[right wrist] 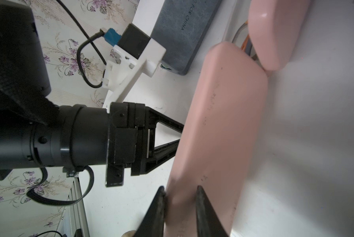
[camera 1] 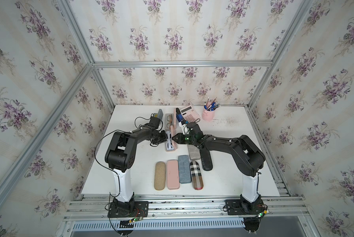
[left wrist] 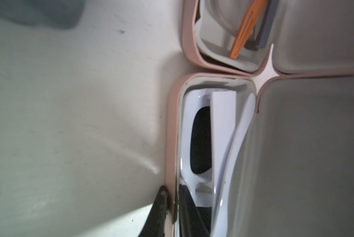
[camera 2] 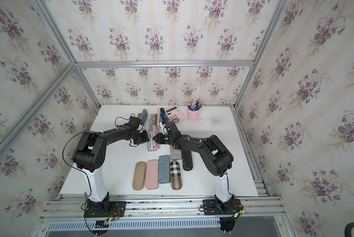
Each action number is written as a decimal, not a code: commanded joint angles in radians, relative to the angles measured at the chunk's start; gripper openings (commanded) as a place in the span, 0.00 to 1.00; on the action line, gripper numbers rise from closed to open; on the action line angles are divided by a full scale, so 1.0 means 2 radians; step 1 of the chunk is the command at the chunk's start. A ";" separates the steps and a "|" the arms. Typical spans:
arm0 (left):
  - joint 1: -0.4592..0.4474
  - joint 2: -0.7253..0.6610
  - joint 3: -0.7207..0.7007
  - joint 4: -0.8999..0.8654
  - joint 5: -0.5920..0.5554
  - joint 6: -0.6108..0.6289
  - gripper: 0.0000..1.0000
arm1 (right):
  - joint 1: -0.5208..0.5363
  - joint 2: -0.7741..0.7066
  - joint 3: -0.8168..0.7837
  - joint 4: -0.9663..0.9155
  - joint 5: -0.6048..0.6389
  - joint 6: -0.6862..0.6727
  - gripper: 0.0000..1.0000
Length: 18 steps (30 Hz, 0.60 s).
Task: Close the glasses case
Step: Close the glasses case at the center of the board.
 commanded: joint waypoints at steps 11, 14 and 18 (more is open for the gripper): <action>-0.002 -0.004 -0.006 0.012 0.005 0.007 0.15 | 0.011 0.024 0.016 -0.019 0.002 -0.001 0.25; -0.002 -0.008 -0.009 0.015 0.008 0.006 0.15 | 0.012 0.030 0.019 -0.021 0.002 -0.001 0.25; -0.002 -0.024 -0.020 0.022 0.009 0.000 0.19 | 0.014 0.037 0.028 -0.033 0.006 -0.002 0.25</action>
